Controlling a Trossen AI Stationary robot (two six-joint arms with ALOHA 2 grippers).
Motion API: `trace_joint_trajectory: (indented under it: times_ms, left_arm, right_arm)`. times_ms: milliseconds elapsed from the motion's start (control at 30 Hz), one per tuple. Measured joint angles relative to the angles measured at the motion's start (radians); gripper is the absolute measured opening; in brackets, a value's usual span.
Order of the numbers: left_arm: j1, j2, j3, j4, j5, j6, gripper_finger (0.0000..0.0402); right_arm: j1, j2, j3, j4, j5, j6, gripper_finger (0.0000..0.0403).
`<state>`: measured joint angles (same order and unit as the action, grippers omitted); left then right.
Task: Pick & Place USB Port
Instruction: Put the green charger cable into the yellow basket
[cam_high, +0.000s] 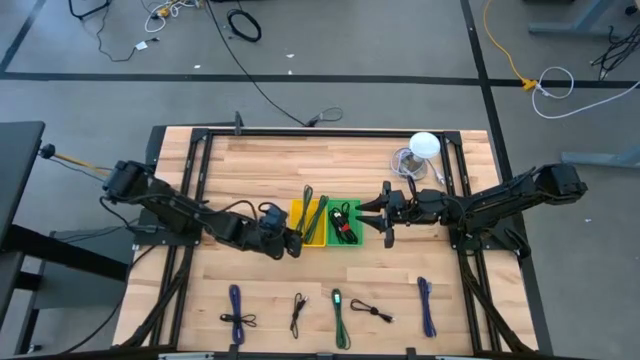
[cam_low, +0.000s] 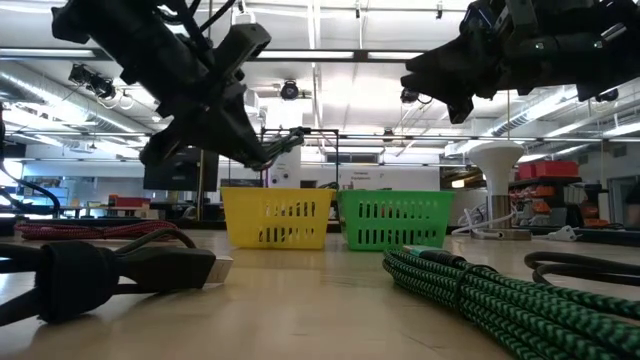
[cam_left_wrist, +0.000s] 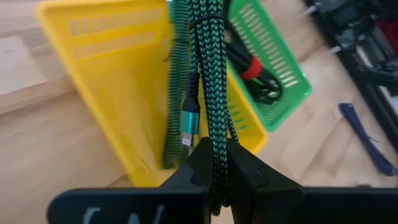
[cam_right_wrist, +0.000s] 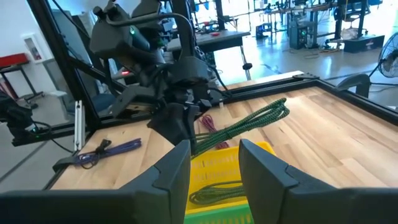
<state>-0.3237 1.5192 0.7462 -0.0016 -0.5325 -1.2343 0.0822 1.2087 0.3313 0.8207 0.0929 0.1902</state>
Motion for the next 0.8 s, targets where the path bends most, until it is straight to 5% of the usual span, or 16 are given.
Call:
trace_joint_trajectory:
  times_ms: [300, 567, 800]
  left_arm:
    - [0.014, 0.027, 0.001, 0.017, 0.017, 0.016, 0.0022]
    - [0.032, 0.029, 0.001, 0.014, 0.075, 0.038, 0.0104]
    - [0.049, 0.029, 0.001, 0.014, 0.073, 0.064, 0.0130]
  right_arm:
    - [0.000, 0.000, 0.000, -0.002, 0.000, -0.001, 0.0136]
    - [0.000, 0.000, 0.000, -0.003, -0.004, -0.003, 0.0136]
    - [0.000, 0.000, 0.000, -0.005, -0.005, -0.003, 0.0136]
